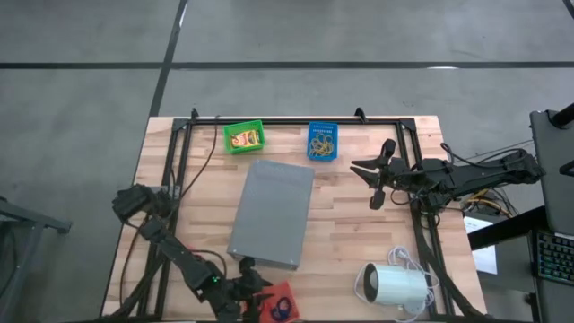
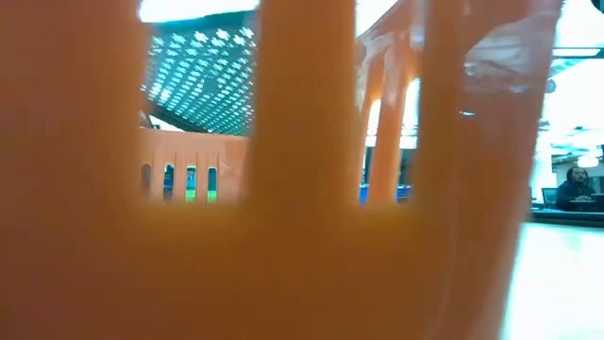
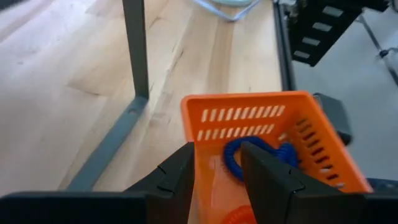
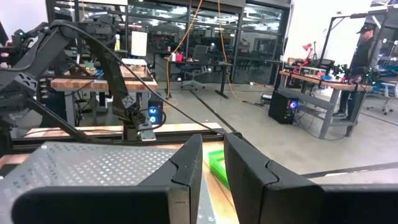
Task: Pick & Place Office Desk Supplies
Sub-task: Adjust the orange basket on the table
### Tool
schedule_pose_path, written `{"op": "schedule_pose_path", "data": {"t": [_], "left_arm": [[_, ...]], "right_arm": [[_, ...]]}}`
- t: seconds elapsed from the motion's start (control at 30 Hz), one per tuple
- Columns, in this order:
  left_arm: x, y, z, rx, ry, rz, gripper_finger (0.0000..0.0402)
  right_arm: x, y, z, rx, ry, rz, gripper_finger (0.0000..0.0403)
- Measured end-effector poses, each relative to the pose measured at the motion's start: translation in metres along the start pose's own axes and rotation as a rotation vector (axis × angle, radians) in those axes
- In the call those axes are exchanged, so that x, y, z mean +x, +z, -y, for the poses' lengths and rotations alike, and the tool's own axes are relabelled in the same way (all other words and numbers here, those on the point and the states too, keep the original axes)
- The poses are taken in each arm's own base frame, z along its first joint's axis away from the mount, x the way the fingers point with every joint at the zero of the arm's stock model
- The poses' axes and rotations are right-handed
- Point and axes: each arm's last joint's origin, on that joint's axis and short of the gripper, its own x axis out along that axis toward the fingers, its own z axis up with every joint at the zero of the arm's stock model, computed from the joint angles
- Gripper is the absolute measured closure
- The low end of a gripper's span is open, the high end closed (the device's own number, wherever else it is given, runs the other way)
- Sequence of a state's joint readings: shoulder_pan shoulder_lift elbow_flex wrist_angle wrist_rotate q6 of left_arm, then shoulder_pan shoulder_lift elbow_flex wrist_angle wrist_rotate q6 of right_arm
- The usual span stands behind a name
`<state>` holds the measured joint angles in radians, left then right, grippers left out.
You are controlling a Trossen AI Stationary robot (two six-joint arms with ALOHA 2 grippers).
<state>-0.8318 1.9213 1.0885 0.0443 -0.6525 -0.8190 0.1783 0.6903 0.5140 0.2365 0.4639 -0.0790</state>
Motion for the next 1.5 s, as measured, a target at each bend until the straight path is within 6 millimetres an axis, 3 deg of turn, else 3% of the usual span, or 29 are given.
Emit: {"op": "schedule_pose_path", "data": {"t": [0.3,0.6,0.93,1.5], "left_arm": [[0.018,0.012,-0.016,-0.030,-0.020,-0.067,0.0266],[0.018,0.012,-0.013,-0.034,-0.090,-0.125,0.0266],[0.015,0.017,-0.004,0.035,-0.165,-0.040,0.0266],[0.016,0.010,-0.011,-0.367,-0.078,-0.142,0.0266]], "right_arm": [[0.000,0.000,0.000,0.000,0.000,0.000,0.0339],[0.000,0.000,0.000,0.000,0.000,0.000,0.0339],[0.000,0.000,0.000,0.000,0.000,0.001,0.0339],[0.000,0.000,0.000,0.000,0.000,0.000,0.0339]]}}
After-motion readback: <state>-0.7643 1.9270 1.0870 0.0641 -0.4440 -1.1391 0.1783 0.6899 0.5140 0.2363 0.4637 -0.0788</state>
